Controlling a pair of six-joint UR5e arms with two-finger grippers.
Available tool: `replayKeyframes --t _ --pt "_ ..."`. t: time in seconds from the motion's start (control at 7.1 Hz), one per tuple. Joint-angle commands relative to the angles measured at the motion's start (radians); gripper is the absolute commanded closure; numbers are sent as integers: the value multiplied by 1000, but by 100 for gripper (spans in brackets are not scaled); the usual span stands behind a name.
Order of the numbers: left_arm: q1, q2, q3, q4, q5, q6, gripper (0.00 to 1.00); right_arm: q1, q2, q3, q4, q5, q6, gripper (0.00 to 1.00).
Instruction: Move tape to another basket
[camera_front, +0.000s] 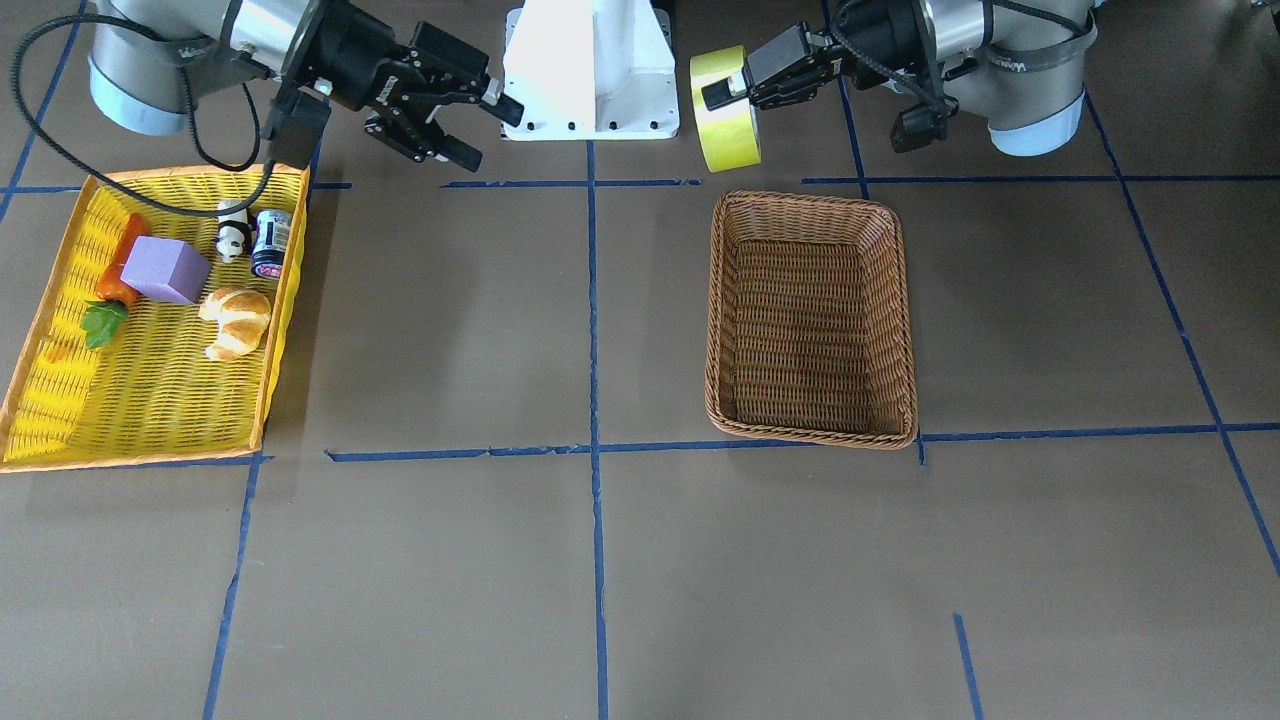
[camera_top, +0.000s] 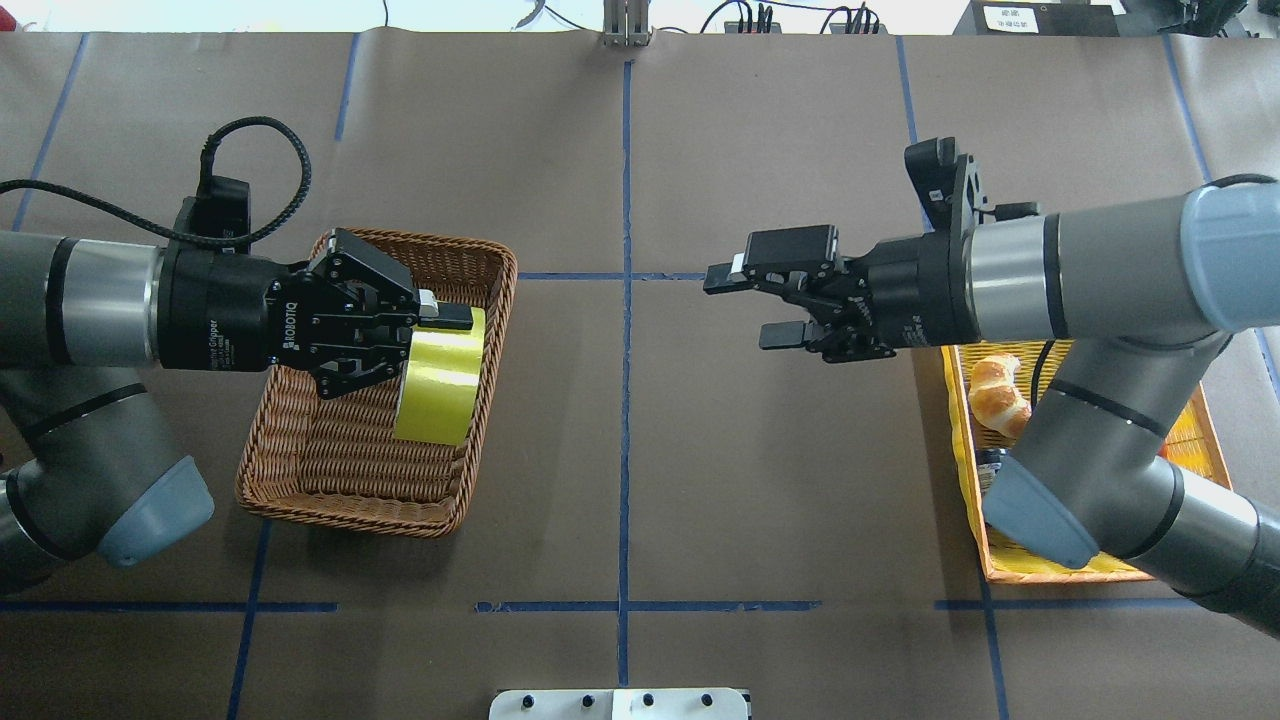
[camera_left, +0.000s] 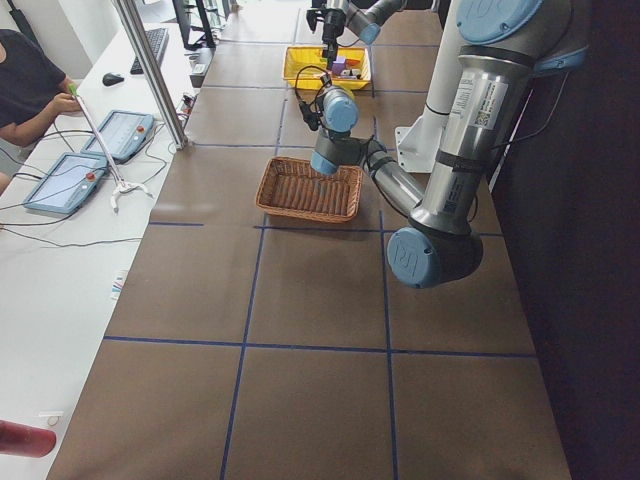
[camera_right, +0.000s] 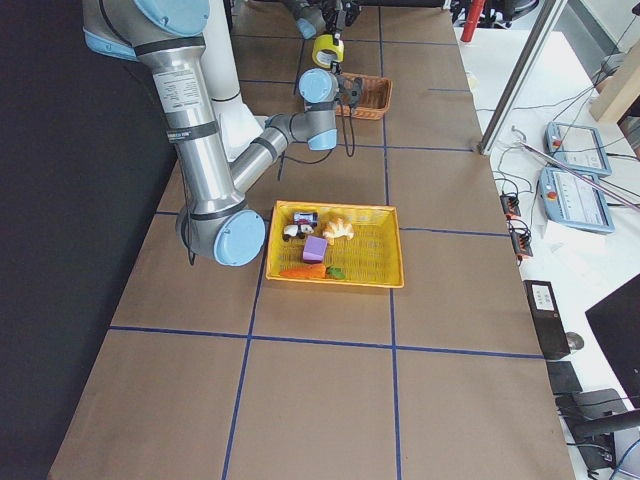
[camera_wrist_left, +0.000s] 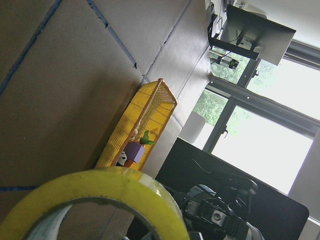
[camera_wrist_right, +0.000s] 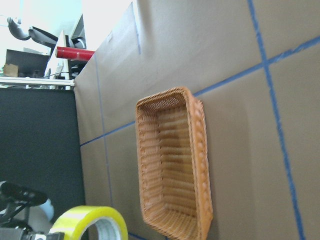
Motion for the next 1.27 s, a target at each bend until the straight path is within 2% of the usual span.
replayKeyframes --t 0.0,0.42,0.56,0.85,1.13 --pt "-23 0 -42 288 -43 274 96 87 -3 13 -312 43 -239 0" --pt "-37 4 -67 671 -53 674 97 174 -12 26 -735 42 -713 0" --pt "-34 1 -63 790 -48 789 96 209 -32 27 -838 42 -879 0" --pt "-13 -25 -56 995 16 983 96 286 -87 23 -940 55 -1163 0" --pt "72 -32 -32 1038 131 1010 96 392 -147 15 -1005 78 -1416 0"
